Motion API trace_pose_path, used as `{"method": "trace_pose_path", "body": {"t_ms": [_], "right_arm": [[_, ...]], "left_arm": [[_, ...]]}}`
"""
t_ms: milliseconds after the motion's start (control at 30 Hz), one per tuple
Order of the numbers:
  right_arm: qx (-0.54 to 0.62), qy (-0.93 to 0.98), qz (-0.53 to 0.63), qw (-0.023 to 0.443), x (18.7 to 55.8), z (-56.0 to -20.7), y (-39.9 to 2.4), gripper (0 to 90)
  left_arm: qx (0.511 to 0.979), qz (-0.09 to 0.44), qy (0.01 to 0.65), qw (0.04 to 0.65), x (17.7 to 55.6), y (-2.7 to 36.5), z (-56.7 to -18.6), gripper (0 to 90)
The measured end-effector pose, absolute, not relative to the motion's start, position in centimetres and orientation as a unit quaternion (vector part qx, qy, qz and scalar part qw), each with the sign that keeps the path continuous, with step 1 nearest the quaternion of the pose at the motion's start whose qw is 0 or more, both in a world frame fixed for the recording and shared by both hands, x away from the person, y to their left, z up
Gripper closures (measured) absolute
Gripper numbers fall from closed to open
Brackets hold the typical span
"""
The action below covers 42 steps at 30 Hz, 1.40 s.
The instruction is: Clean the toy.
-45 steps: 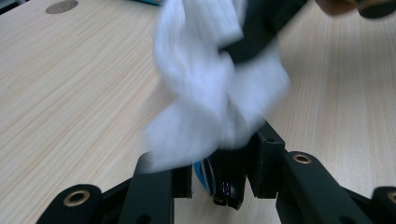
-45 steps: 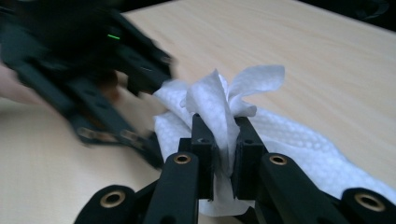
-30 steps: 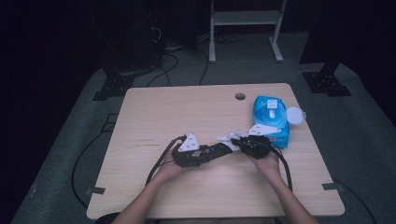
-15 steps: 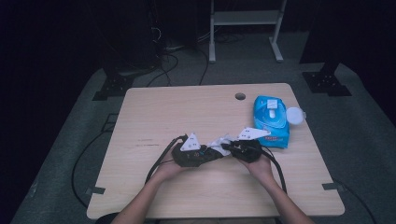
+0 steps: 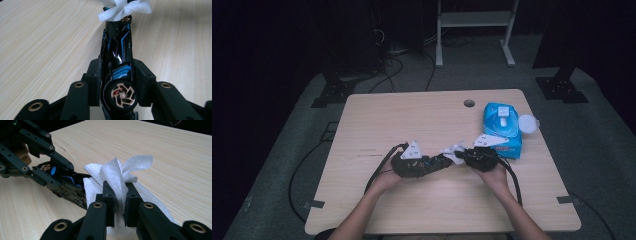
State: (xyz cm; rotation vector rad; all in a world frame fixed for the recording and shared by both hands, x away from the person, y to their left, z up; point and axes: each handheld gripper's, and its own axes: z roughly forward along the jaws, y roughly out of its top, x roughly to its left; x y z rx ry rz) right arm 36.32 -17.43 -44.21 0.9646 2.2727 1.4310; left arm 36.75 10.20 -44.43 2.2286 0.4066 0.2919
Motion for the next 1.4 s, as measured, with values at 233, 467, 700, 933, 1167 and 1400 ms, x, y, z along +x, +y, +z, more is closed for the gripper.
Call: {"method": "trace_pose_path", "body": {"t_ms": [233, 467, 700, 933, 1167, 1400], "right_arm": [[0.342, 0.777, 0.507, 0.152, 36.3, -43.3, -18.5, 81.3], [0.353, 0.776, 0.505, 0.137, 36.6, -44.0, -18.9, 81.3], [0.351, 0.784, 0.497, 0.121, 36.8, -45.2, -18.3, 81.2], [0.340, 0.778, 0.516, 0.113, 36.6, -44.6, -17.7, 81.2], [0.302, 0.757, 0.566, 0.120, 35.1, -41.7, -16.8, 81.3], [0.293, 0.760, 0.561, 0.149, 34.6, -40.8, -16.9, 81.3]], "left_arm": [[0.910, 0.115, 0.146, 0.370, 37.6, 7.6, -43.6, 45.0], [0.935, 0.100, 0.138, 0.310, 38.8, 4.7, -43.4, 42.9], [0.948, 0.113, 0.134, 0.266, 39.2, 3.4, -43.5, 56.1], [0.926, 0.108, 0.138, 0.334, 38.5, 5.3, -42.4, 57.7], [0.900, 0.128, 0.134, 0.395, 37.0, 6.5, -41.0, 57.8], [0.886, 0.122, 0.141, 0.425, 36.4, 7.6, -40.7, 57.9]]}}
